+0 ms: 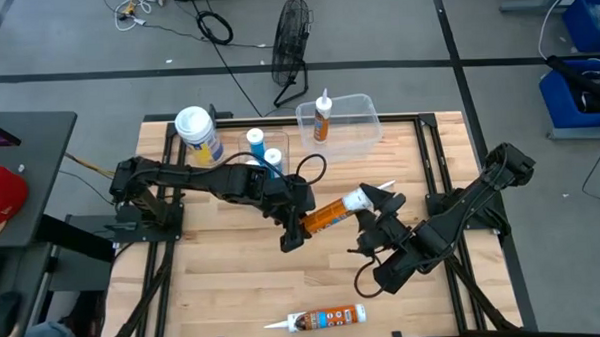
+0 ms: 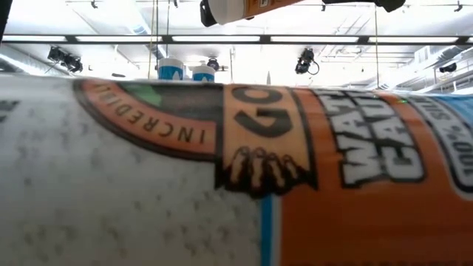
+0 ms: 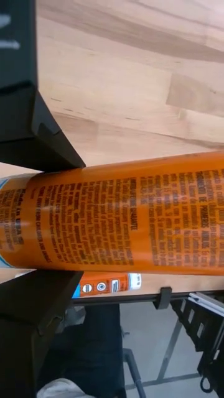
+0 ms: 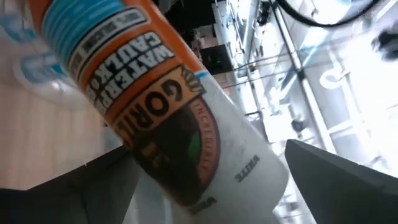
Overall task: Pick & place silicon tubes, Sealant and Lysol wipes
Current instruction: Put the top orange sealant into the white bin
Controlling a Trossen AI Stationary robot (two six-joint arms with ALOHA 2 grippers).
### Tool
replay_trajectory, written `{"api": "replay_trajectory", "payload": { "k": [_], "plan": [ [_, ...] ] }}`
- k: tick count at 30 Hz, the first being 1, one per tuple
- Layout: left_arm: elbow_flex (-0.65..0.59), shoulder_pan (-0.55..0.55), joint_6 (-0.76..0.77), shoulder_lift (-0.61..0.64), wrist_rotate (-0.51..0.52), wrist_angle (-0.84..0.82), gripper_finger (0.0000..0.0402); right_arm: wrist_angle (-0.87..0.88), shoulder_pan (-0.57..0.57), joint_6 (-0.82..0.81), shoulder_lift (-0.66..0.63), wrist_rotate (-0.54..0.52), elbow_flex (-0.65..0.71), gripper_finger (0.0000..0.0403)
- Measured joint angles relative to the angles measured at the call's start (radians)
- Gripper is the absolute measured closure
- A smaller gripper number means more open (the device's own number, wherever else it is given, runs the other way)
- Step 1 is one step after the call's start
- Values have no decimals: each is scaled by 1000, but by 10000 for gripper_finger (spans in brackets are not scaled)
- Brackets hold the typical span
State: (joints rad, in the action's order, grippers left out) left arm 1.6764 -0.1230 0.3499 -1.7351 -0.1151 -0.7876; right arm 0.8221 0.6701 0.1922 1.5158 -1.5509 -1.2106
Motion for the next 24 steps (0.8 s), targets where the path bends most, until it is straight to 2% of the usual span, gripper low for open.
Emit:
{"api": "replay_trajectory", "payload": {
  "k": [6,11,14,16,19,24],
  "plan": [
    [0,0,-16,1,18,3,170,81,0,-288,0,4,0,7],
    [0,0,-13,1,23,-6,170,102,1,-374,1,50,0,10],
    [0,0,-24,1,36,-1,170,111,1,-273,1,21,0,12],
    [0,2,-25,0,42,8,170,120,1,-128,1,-19,0,12],
    [0,2,-25,0,48,1,170,113,1,83,-8,-20,-1,12],
    [0,2,-23,0,47,-12,170,131,1,251,-16,-20,-2,12]
  ]
}}
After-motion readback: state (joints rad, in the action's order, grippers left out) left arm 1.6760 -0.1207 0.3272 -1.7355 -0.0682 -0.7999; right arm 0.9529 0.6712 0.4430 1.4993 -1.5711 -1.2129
